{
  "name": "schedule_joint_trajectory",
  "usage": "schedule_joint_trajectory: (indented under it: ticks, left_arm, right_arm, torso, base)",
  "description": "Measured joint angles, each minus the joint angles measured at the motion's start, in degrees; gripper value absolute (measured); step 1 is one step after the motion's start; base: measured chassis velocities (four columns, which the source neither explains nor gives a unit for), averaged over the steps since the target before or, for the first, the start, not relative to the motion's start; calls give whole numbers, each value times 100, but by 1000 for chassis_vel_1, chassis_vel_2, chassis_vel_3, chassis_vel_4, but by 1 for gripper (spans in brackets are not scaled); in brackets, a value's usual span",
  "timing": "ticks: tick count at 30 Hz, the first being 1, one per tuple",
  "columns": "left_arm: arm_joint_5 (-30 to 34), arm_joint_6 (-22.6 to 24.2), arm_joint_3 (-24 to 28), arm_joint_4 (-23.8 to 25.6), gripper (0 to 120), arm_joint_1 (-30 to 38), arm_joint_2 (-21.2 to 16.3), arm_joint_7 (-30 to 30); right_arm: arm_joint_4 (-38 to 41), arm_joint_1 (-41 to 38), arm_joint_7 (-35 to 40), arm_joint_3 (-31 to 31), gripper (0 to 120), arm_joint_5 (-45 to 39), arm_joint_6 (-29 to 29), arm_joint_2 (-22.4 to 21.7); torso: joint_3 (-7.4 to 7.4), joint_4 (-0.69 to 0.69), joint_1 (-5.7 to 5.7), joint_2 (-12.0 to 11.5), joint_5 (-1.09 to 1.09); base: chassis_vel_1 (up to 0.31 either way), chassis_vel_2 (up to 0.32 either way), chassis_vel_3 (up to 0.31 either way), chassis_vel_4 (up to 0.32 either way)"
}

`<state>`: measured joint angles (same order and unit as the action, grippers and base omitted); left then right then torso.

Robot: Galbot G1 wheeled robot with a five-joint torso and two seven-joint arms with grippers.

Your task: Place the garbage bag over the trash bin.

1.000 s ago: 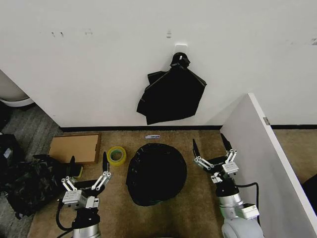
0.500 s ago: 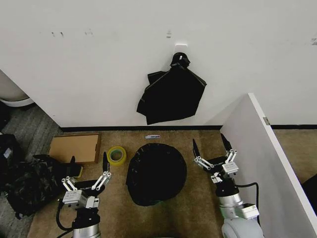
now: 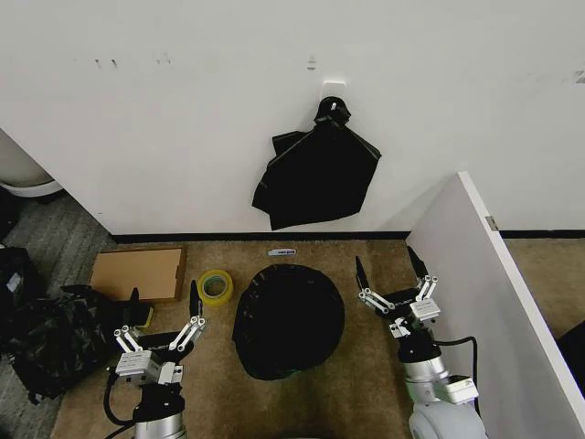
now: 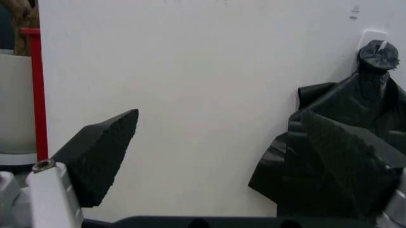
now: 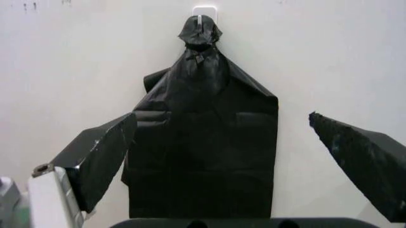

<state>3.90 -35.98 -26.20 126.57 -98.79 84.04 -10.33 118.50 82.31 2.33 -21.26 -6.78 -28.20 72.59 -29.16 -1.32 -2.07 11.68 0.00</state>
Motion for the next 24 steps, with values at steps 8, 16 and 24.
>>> schedule_joint_trajectory:
  ticks: [8, 16, 24]
  left_arm:
    - [0, 0, 0, 0, 100, 0, 0, 0]
    - [0, 0, 0, 0, 100, 0, 0, 0]
    - [0, 0, 0, 0, 100, 0, 0, 0]
  right_arm:
    - [0, 0, 0, 0, 100, 0, 0, 0]
    - [0, 0, 0, 0, 100, 0, 0, 0]
    - [0, 0, 0, 0, 100, 0, 0, 0]
  torso:
    - [0, 0, 0, 0, 0]
    - [0, 0, 0, 0, 0]
    - [0, 0, 0, 0, 0]
  base:
    - [0, 0, 0, 0]
    - [0, 0, 0, 0]
    - [0, 0, 0, 0]
